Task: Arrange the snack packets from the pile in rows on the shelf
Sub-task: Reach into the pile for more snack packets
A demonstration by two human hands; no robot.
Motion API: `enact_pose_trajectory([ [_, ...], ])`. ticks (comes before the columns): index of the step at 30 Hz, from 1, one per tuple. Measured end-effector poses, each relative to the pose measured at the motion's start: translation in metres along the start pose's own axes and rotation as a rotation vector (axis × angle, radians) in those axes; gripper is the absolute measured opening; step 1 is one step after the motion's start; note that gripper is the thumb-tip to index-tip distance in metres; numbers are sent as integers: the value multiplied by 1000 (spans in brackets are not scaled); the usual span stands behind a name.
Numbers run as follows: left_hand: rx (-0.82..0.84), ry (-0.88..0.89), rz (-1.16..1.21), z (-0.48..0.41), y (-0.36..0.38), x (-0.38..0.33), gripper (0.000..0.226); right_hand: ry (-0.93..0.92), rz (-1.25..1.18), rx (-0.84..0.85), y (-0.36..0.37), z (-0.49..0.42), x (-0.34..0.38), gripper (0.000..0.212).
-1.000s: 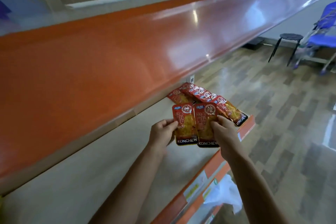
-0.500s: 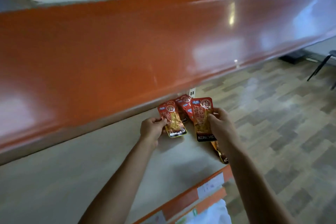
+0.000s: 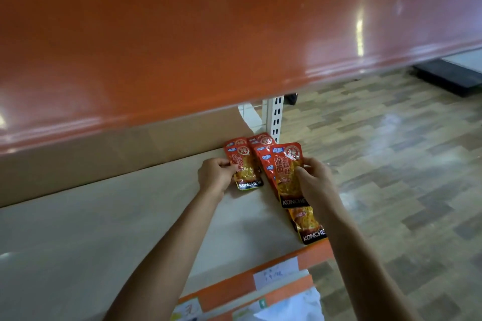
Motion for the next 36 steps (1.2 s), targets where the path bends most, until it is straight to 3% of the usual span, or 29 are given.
enact_pose_trajectory([
  [10,-76,58,-193,-3,2,-8,26,-31,28,61,5,-7,0,19],
  [13,-75,79,-262,-2,1,-13,18,-62,54,67,6,-9,4,19],
  [16,-147,191,-416,13,-6,-26,27,-79,83,77,11,-12,6,15],
  [18,-157,288,-379,30,-9,-35,25,-87,94,92,16,-14,8,17],
  [20,-17,318,-196,45,-2,-36,20,-98,113,109,24,-15,10,20],
  [23,224,252,17,57,13,-29,18,-117,160,131,38,-17,12,25],
  [26,312,167,102,58,19,-18,33,-161,198,157,50,-19,15,21],
  [30,230,88,196,45,6,-6,40,-261,344,159,55,-16,26,25],
  [36,67,75,21,27,-10,6,29,-409,615,162,56,-11,33,30],
])
Point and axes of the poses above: each hand's wrist, its own z-axis away from the middle knuckle, its own y-axis out of the palm, x = y × z, the point moved 8 cm from there along -z, towards the middle knuckle, and after that the axes turned 7 degrees about -y, right-handed, at the moved point
